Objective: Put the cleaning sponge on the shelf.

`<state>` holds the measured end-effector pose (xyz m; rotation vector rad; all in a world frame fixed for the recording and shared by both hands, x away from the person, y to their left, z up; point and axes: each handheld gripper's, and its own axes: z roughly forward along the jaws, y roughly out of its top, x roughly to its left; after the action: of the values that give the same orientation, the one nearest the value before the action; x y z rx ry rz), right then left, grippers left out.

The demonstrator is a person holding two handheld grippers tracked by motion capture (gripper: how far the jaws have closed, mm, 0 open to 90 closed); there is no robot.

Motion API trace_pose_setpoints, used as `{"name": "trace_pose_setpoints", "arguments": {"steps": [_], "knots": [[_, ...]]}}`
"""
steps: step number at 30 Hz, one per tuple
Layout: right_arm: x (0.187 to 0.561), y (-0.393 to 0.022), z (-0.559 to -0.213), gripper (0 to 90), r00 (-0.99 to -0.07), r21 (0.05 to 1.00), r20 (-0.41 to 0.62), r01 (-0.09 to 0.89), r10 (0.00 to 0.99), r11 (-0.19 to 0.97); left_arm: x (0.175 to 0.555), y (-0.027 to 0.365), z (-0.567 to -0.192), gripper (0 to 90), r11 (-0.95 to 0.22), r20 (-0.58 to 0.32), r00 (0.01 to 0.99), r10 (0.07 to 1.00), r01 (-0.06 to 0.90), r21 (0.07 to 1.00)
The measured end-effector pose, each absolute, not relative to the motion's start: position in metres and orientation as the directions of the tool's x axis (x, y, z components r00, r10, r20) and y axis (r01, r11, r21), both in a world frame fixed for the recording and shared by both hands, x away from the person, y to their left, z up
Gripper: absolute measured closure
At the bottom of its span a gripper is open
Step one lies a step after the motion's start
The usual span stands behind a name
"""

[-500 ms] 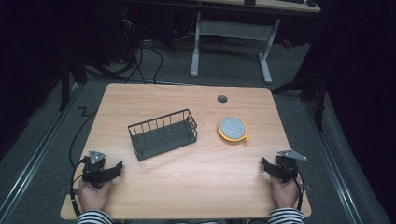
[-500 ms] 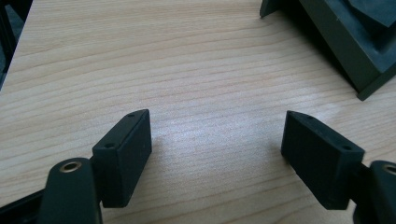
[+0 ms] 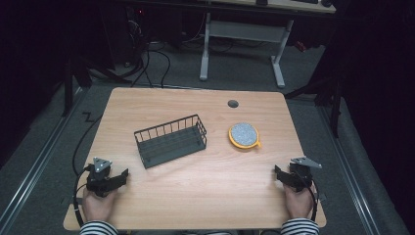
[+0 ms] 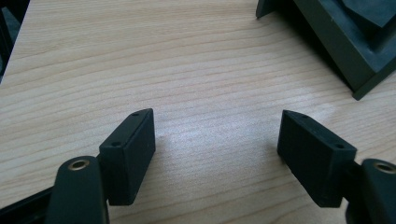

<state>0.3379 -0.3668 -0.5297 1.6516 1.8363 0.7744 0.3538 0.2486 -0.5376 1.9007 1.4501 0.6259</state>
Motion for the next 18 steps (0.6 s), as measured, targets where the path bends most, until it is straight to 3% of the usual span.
{"name": "trace_pose_setpoints", "arguments": {"steps": [16, 18], "knots": [[0.3383, -0.3658, -0.5295, 39.6, -0.109, 0.731, -0.014, 0.677, 0.994, 0.085, 0.3548, 0.2468, -0.5375, 28.9, -0.162, -0.019, 0.261, 0.965, 0.651, 0.742], [0.3385, -0.3654, -0.5289, 45.3, -0.099, 0.730, -0.014, 0.679, 0.995, 0.078, 0.3548, 0.2473, -0.5372, 28.0, -0.161, -0.024, 0.265, 0.964, 0.653, 0.740]]}}
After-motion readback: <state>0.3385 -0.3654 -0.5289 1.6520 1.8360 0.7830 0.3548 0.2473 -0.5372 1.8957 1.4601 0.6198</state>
